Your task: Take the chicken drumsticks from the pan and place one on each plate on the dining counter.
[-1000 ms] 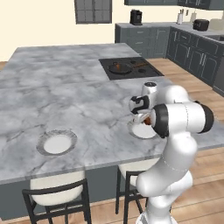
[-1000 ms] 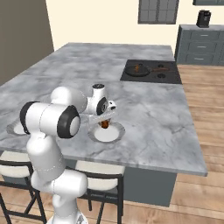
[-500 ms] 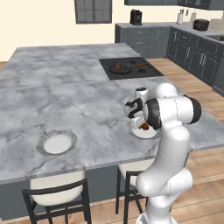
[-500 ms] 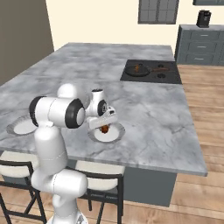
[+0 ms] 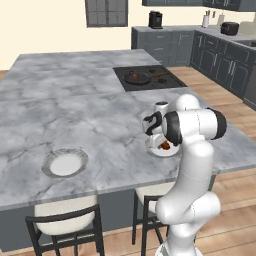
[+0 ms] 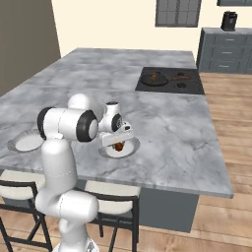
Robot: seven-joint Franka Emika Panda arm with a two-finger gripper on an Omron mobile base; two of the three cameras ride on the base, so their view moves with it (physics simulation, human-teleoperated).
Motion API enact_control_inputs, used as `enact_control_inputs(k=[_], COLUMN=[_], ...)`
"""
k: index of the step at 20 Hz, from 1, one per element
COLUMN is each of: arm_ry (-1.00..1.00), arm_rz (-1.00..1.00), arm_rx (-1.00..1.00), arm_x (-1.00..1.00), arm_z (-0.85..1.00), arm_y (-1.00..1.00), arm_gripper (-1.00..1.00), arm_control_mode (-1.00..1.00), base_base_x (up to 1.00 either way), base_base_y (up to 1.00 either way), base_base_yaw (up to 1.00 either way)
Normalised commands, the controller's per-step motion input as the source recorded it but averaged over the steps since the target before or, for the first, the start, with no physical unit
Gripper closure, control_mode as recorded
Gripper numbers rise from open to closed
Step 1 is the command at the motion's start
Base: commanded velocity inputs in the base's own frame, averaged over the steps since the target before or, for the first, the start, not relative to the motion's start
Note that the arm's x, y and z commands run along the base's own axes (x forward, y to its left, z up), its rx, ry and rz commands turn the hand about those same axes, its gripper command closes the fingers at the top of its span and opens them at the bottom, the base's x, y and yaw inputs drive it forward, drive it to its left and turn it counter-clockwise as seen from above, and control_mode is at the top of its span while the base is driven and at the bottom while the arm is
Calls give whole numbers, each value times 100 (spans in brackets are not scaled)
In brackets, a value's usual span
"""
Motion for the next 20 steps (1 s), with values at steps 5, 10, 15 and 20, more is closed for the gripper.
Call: enact_control_inputs(k=[5,10,15,20], arm_ry=[0,0,0,-1], arm_rz=[-2,-3,-1,-1], arm_rx=[5,5,2,4], arm_x=[0,-1,-4,-33], arm_z=[0,9,37,59], arm_y=[0,0,0,-1], arm_gripper=[-100,-100,-100,-100], arm_control_mode=[-100,-100,-100,-100], base_base_x=[0,0,0,0], base_base_y=[0,0,0,0], base_base_yaw=[0,0,0,0])
